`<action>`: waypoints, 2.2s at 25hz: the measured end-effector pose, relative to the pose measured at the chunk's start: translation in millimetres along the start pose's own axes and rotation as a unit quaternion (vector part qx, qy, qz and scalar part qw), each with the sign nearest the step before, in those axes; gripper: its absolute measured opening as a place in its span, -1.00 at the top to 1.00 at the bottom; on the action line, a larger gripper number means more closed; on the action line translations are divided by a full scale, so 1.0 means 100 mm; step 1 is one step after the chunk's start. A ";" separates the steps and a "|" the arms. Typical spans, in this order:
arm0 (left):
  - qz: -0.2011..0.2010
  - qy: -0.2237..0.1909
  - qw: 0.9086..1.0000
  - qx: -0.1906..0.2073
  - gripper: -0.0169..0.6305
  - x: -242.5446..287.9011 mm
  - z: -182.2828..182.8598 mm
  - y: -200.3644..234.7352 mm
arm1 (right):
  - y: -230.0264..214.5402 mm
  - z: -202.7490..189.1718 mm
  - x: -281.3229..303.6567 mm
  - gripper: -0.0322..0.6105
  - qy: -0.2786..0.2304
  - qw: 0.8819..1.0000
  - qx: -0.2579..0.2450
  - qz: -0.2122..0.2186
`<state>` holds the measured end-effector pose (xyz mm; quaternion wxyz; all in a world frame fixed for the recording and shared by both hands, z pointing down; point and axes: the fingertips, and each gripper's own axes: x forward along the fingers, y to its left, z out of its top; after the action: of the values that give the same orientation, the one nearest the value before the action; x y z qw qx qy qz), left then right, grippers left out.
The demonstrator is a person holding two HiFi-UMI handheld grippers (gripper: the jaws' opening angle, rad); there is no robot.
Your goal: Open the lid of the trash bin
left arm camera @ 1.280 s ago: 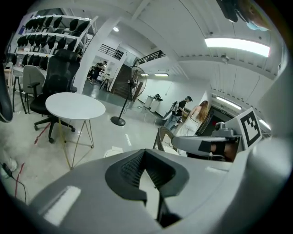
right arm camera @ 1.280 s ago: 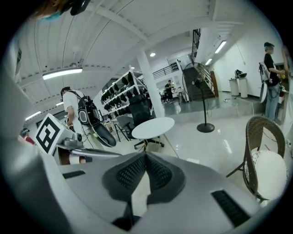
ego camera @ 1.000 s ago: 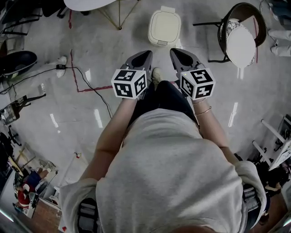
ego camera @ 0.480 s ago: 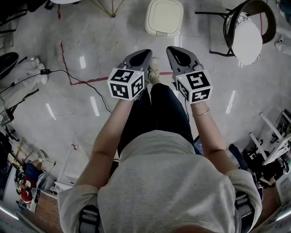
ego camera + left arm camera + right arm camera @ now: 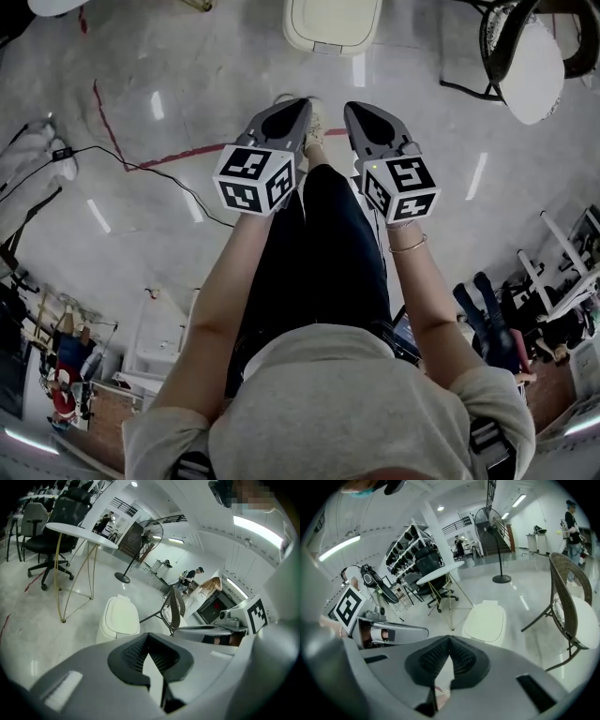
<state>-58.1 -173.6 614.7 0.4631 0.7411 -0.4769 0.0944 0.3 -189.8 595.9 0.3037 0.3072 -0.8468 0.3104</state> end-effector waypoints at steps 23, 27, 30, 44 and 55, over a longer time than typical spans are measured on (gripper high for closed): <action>0.026 0.025 0.997 -0.063 0.92 0.75 -0.67 0.97 | -0.90 -0.47 1.57 0.88 0.039 0.998 -0.033 -0.044; 0.035 0.022 0.997 -0.063 0.92 0.78 -0.69 1.10 | -0.98 -0.52 1.76 0.88 0.052 0.997 -0.040 -0.050; 0.045 0.022 0.997 -0.063 0.92 0.76 -0.68 1.18 | -1.03 -0.58 1.83 0.88 0.062 0.996 -0.046 -0.054; 0.039 0.008 0.997 -0.067 0.92 0.76 -0.70 1.27 | -1.13 -0.71 1.90 0.88 0.068 0.994 -0.044 -0.077; 0.020 0.012 0.999 -0.045 0.92 0.82 -0.71 1.06 | -1.12 -0.76 1.91 0.88 0.085 0.992 -0.042 -0.085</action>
<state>-77.4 -181.9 765.1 0.4999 0.7083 -0.4899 0.0914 -15.2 -268.5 816.0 0.4122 0.3378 -0.8011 0.2724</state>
